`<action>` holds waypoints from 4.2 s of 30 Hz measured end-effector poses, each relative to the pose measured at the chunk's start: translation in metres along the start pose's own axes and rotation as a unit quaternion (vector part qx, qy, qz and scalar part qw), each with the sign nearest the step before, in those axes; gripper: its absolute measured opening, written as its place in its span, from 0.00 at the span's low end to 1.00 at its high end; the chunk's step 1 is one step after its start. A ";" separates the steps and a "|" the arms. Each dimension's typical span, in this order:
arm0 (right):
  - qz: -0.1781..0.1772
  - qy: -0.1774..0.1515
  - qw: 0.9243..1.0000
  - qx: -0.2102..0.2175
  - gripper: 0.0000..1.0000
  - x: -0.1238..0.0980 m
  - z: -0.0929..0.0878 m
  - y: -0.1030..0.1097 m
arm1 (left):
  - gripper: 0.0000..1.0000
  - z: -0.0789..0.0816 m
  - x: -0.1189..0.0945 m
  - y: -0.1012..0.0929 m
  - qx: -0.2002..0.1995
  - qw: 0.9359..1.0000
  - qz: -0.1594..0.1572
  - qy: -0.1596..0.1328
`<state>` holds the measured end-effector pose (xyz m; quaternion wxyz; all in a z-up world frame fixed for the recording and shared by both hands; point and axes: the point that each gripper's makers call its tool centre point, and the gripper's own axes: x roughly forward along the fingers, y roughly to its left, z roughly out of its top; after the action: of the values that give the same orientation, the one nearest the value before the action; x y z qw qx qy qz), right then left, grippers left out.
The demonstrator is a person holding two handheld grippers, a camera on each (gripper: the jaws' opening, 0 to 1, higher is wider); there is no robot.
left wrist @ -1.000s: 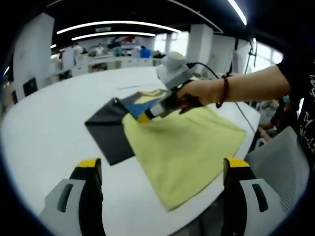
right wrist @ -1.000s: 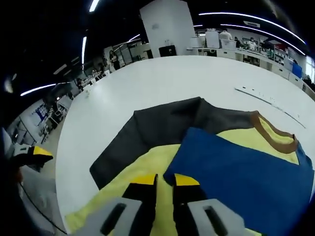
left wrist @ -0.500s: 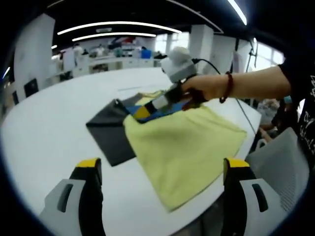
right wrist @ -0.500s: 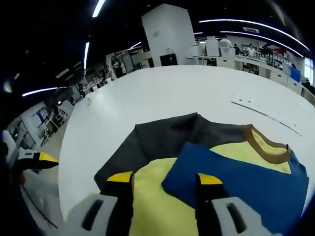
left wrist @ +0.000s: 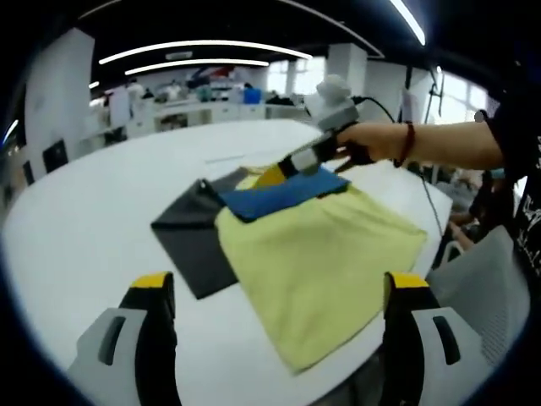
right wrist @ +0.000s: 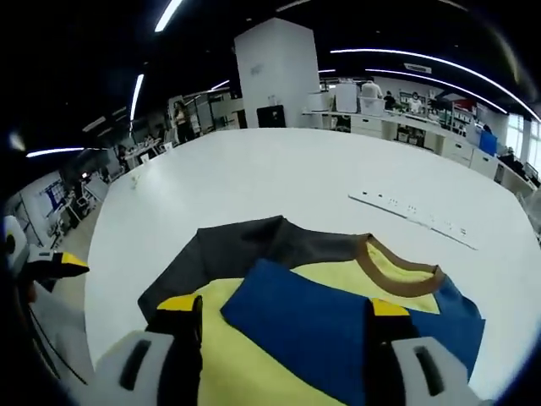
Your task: Fold the garment on the visible template until the final outline fits inside the template.
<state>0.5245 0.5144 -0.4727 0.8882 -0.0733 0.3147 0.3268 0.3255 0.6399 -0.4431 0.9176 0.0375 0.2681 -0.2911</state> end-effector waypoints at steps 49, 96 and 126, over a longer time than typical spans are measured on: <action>-0.098 0.060 0.989 0.091 0.40 -0.097 -0.120 -0.127 | 0.99 0.006 0.017 -0.020 0.009 1.000 -0.026 0.007; -0.158 0.091 0.976 0.120 0.00 -0.116 -0.155 -0.167 | 0.99 0.000 0.010 -0.005 0.002 1.000 -0.007 0.019; -0.169 0.110 0.974 0.105 0.00 -0.130 -0.162 -0.196 | 0.95 -0.005 0.010 0.009 -0.006 1.000 0.013 0.023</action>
<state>0.4882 0.2384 -0.5373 0.8931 -0.0676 0.4264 0.1267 0.3352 0.6435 -0.4537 0.9152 0.0419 0.2904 -0.2762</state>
